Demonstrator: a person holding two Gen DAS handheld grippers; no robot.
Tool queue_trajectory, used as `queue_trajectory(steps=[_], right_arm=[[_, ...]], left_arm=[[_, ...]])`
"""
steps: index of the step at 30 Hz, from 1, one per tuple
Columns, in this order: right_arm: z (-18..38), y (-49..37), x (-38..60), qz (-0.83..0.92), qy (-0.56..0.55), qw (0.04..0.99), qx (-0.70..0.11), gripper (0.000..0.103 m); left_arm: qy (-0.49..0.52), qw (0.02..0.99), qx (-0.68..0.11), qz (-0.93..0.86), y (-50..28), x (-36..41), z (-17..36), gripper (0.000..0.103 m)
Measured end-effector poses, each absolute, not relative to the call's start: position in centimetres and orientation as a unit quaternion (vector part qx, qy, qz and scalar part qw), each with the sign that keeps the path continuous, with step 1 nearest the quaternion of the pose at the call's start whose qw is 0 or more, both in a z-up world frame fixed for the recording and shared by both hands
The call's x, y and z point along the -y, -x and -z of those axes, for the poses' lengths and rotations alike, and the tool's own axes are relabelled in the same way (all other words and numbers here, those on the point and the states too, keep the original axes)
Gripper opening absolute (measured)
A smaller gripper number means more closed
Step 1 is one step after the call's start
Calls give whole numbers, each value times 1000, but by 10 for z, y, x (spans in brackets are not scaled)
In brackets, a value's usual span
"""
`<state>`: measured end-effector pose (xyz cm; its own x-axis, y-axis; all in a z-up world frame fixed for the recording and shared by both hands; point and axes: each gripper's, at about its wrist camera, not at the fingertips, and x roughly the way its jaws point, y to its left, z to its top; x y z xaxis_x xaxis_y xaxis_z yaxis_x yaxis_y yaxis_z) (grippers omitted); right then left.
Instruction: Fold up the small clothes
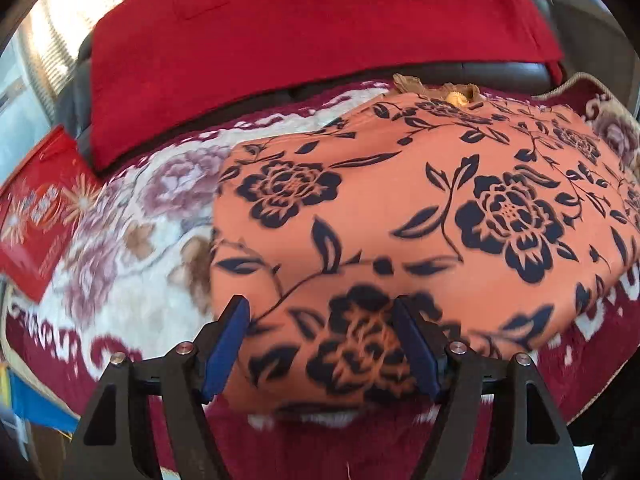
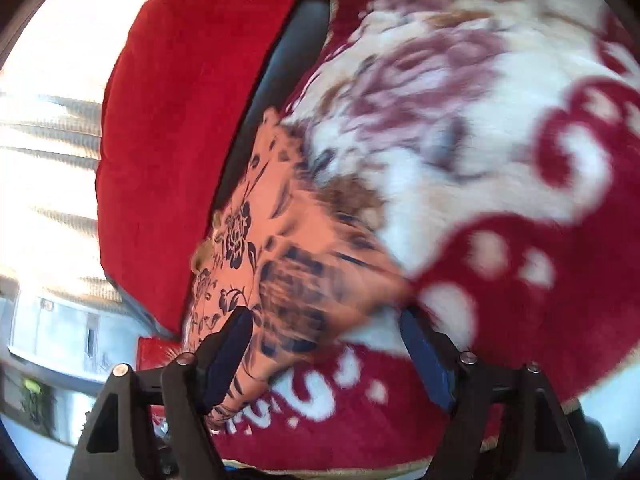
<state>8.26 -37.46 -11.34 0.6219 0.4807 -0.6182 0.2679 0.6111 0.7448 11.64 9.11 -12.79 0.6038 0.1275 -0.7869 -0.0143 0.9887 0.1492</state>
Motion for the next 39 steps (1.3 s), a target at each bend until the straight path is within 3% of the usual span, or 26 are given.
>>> queue_trajectory(steps=[6, 13, 29, 32, 34, 36, 39], right_arm=[[121, -70, 367, -95, -464, 767, -433, 83], [126, -100, 350, -92, -488, 770, -400, 83], [126, -119, 349, -96, -445, 809, -372, 79], [130, -117, 351, -88, -434, 810, -384, 65], [136, -114, 356, -77, -440, 805, -390, 46], [140, -113, 361, -71, -448, 799, -395, 36], [137, -111, 360, -60, -422, 809, -405, 26]], left_arm=[[-20, 909, -414, -43, -112, -91, 97, 74], [-1, 916, -402, -6, -121, -39, 76, 74], [-28, 900, -434, -15, -179, 18, 103, 74], [-28, 900, -435, -15, -183, 20, 104, 74], [-28, 900, -435, -15, -184, 21, 104, 74], [-31, 899, -437, -14, -186, 23, 105, 74], [-41, 897, -440, -16, -188, 26, 109, 74]])
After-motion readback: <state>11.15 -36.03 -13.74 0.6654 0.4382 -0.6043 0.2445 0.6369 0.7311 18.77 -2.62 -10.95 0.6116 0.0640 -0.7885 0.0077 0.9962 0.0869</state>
